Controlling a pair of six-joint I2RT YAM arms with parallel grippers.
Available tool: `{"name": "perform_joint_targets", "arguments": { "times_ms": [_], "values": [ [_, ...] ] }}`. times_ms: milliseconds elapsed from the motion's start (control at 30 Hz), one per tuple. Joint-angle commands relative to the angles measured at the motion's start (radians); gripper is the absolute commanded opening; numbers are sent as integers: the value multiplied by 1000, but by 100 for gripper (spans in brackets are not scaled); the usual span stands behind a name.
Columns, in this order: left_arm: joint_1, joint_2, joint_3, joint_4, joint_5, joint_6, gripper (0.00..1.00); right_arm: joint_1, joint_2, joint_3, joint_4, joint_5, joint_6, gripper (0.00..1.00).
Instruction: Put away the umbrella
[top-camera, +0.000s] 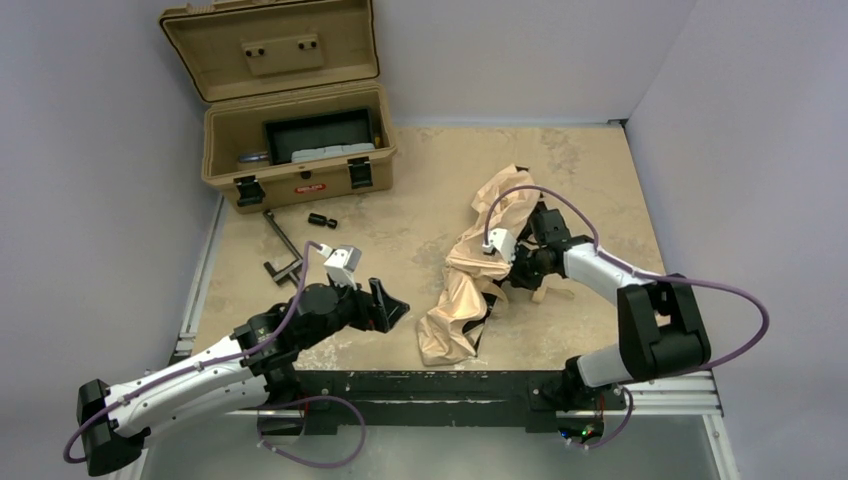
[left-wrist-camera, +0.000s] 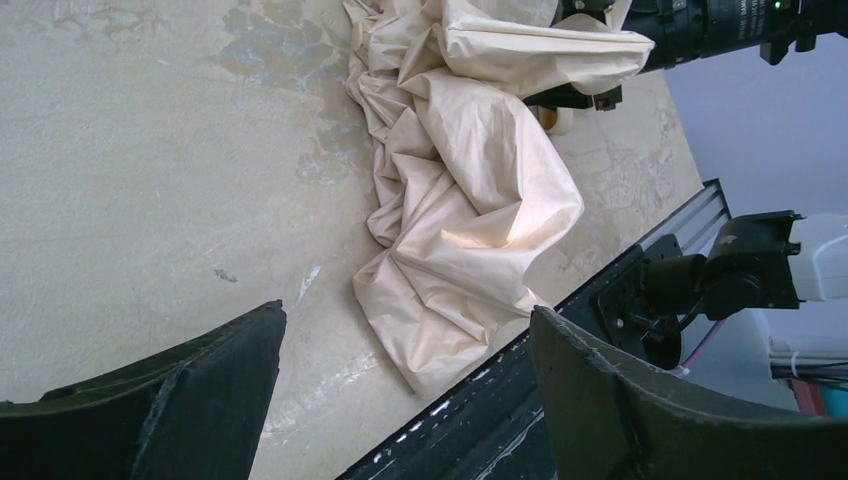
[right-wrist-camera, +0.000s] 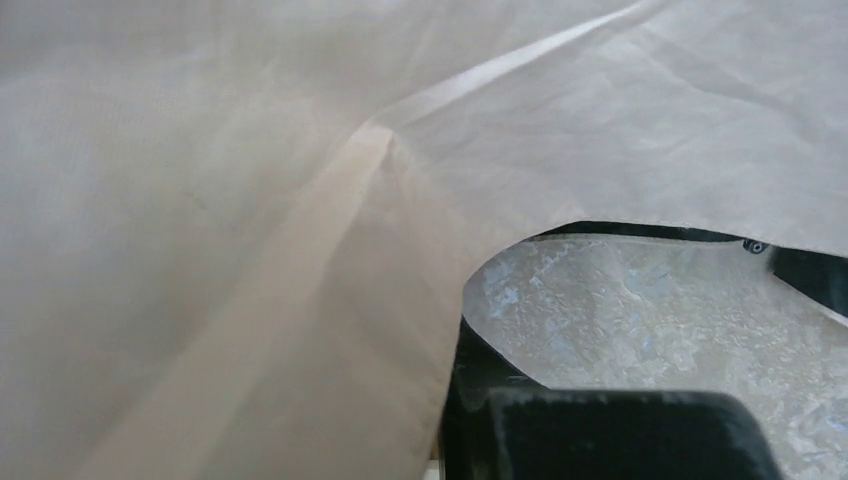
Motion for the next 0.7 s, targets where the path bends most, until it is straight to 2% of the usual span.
{"name": "perform_joint_targets", "arguments": {
  "times_ms": [0,300,533,667],
  "values": [
    [2,-3,-2,93,51,-19,89,-2,-65,61,27,34,46,0],
    [1,-2,93,139,101,0,89,-1,-281,327,-90,-13,60,0],
    [3,35,222,144,108,72,90,-2,-383,434,-122,-39,63,0],
    [5,107,300,181,132,100,90,-1,-414,488,-128,-67,76,0]
  ]
}}
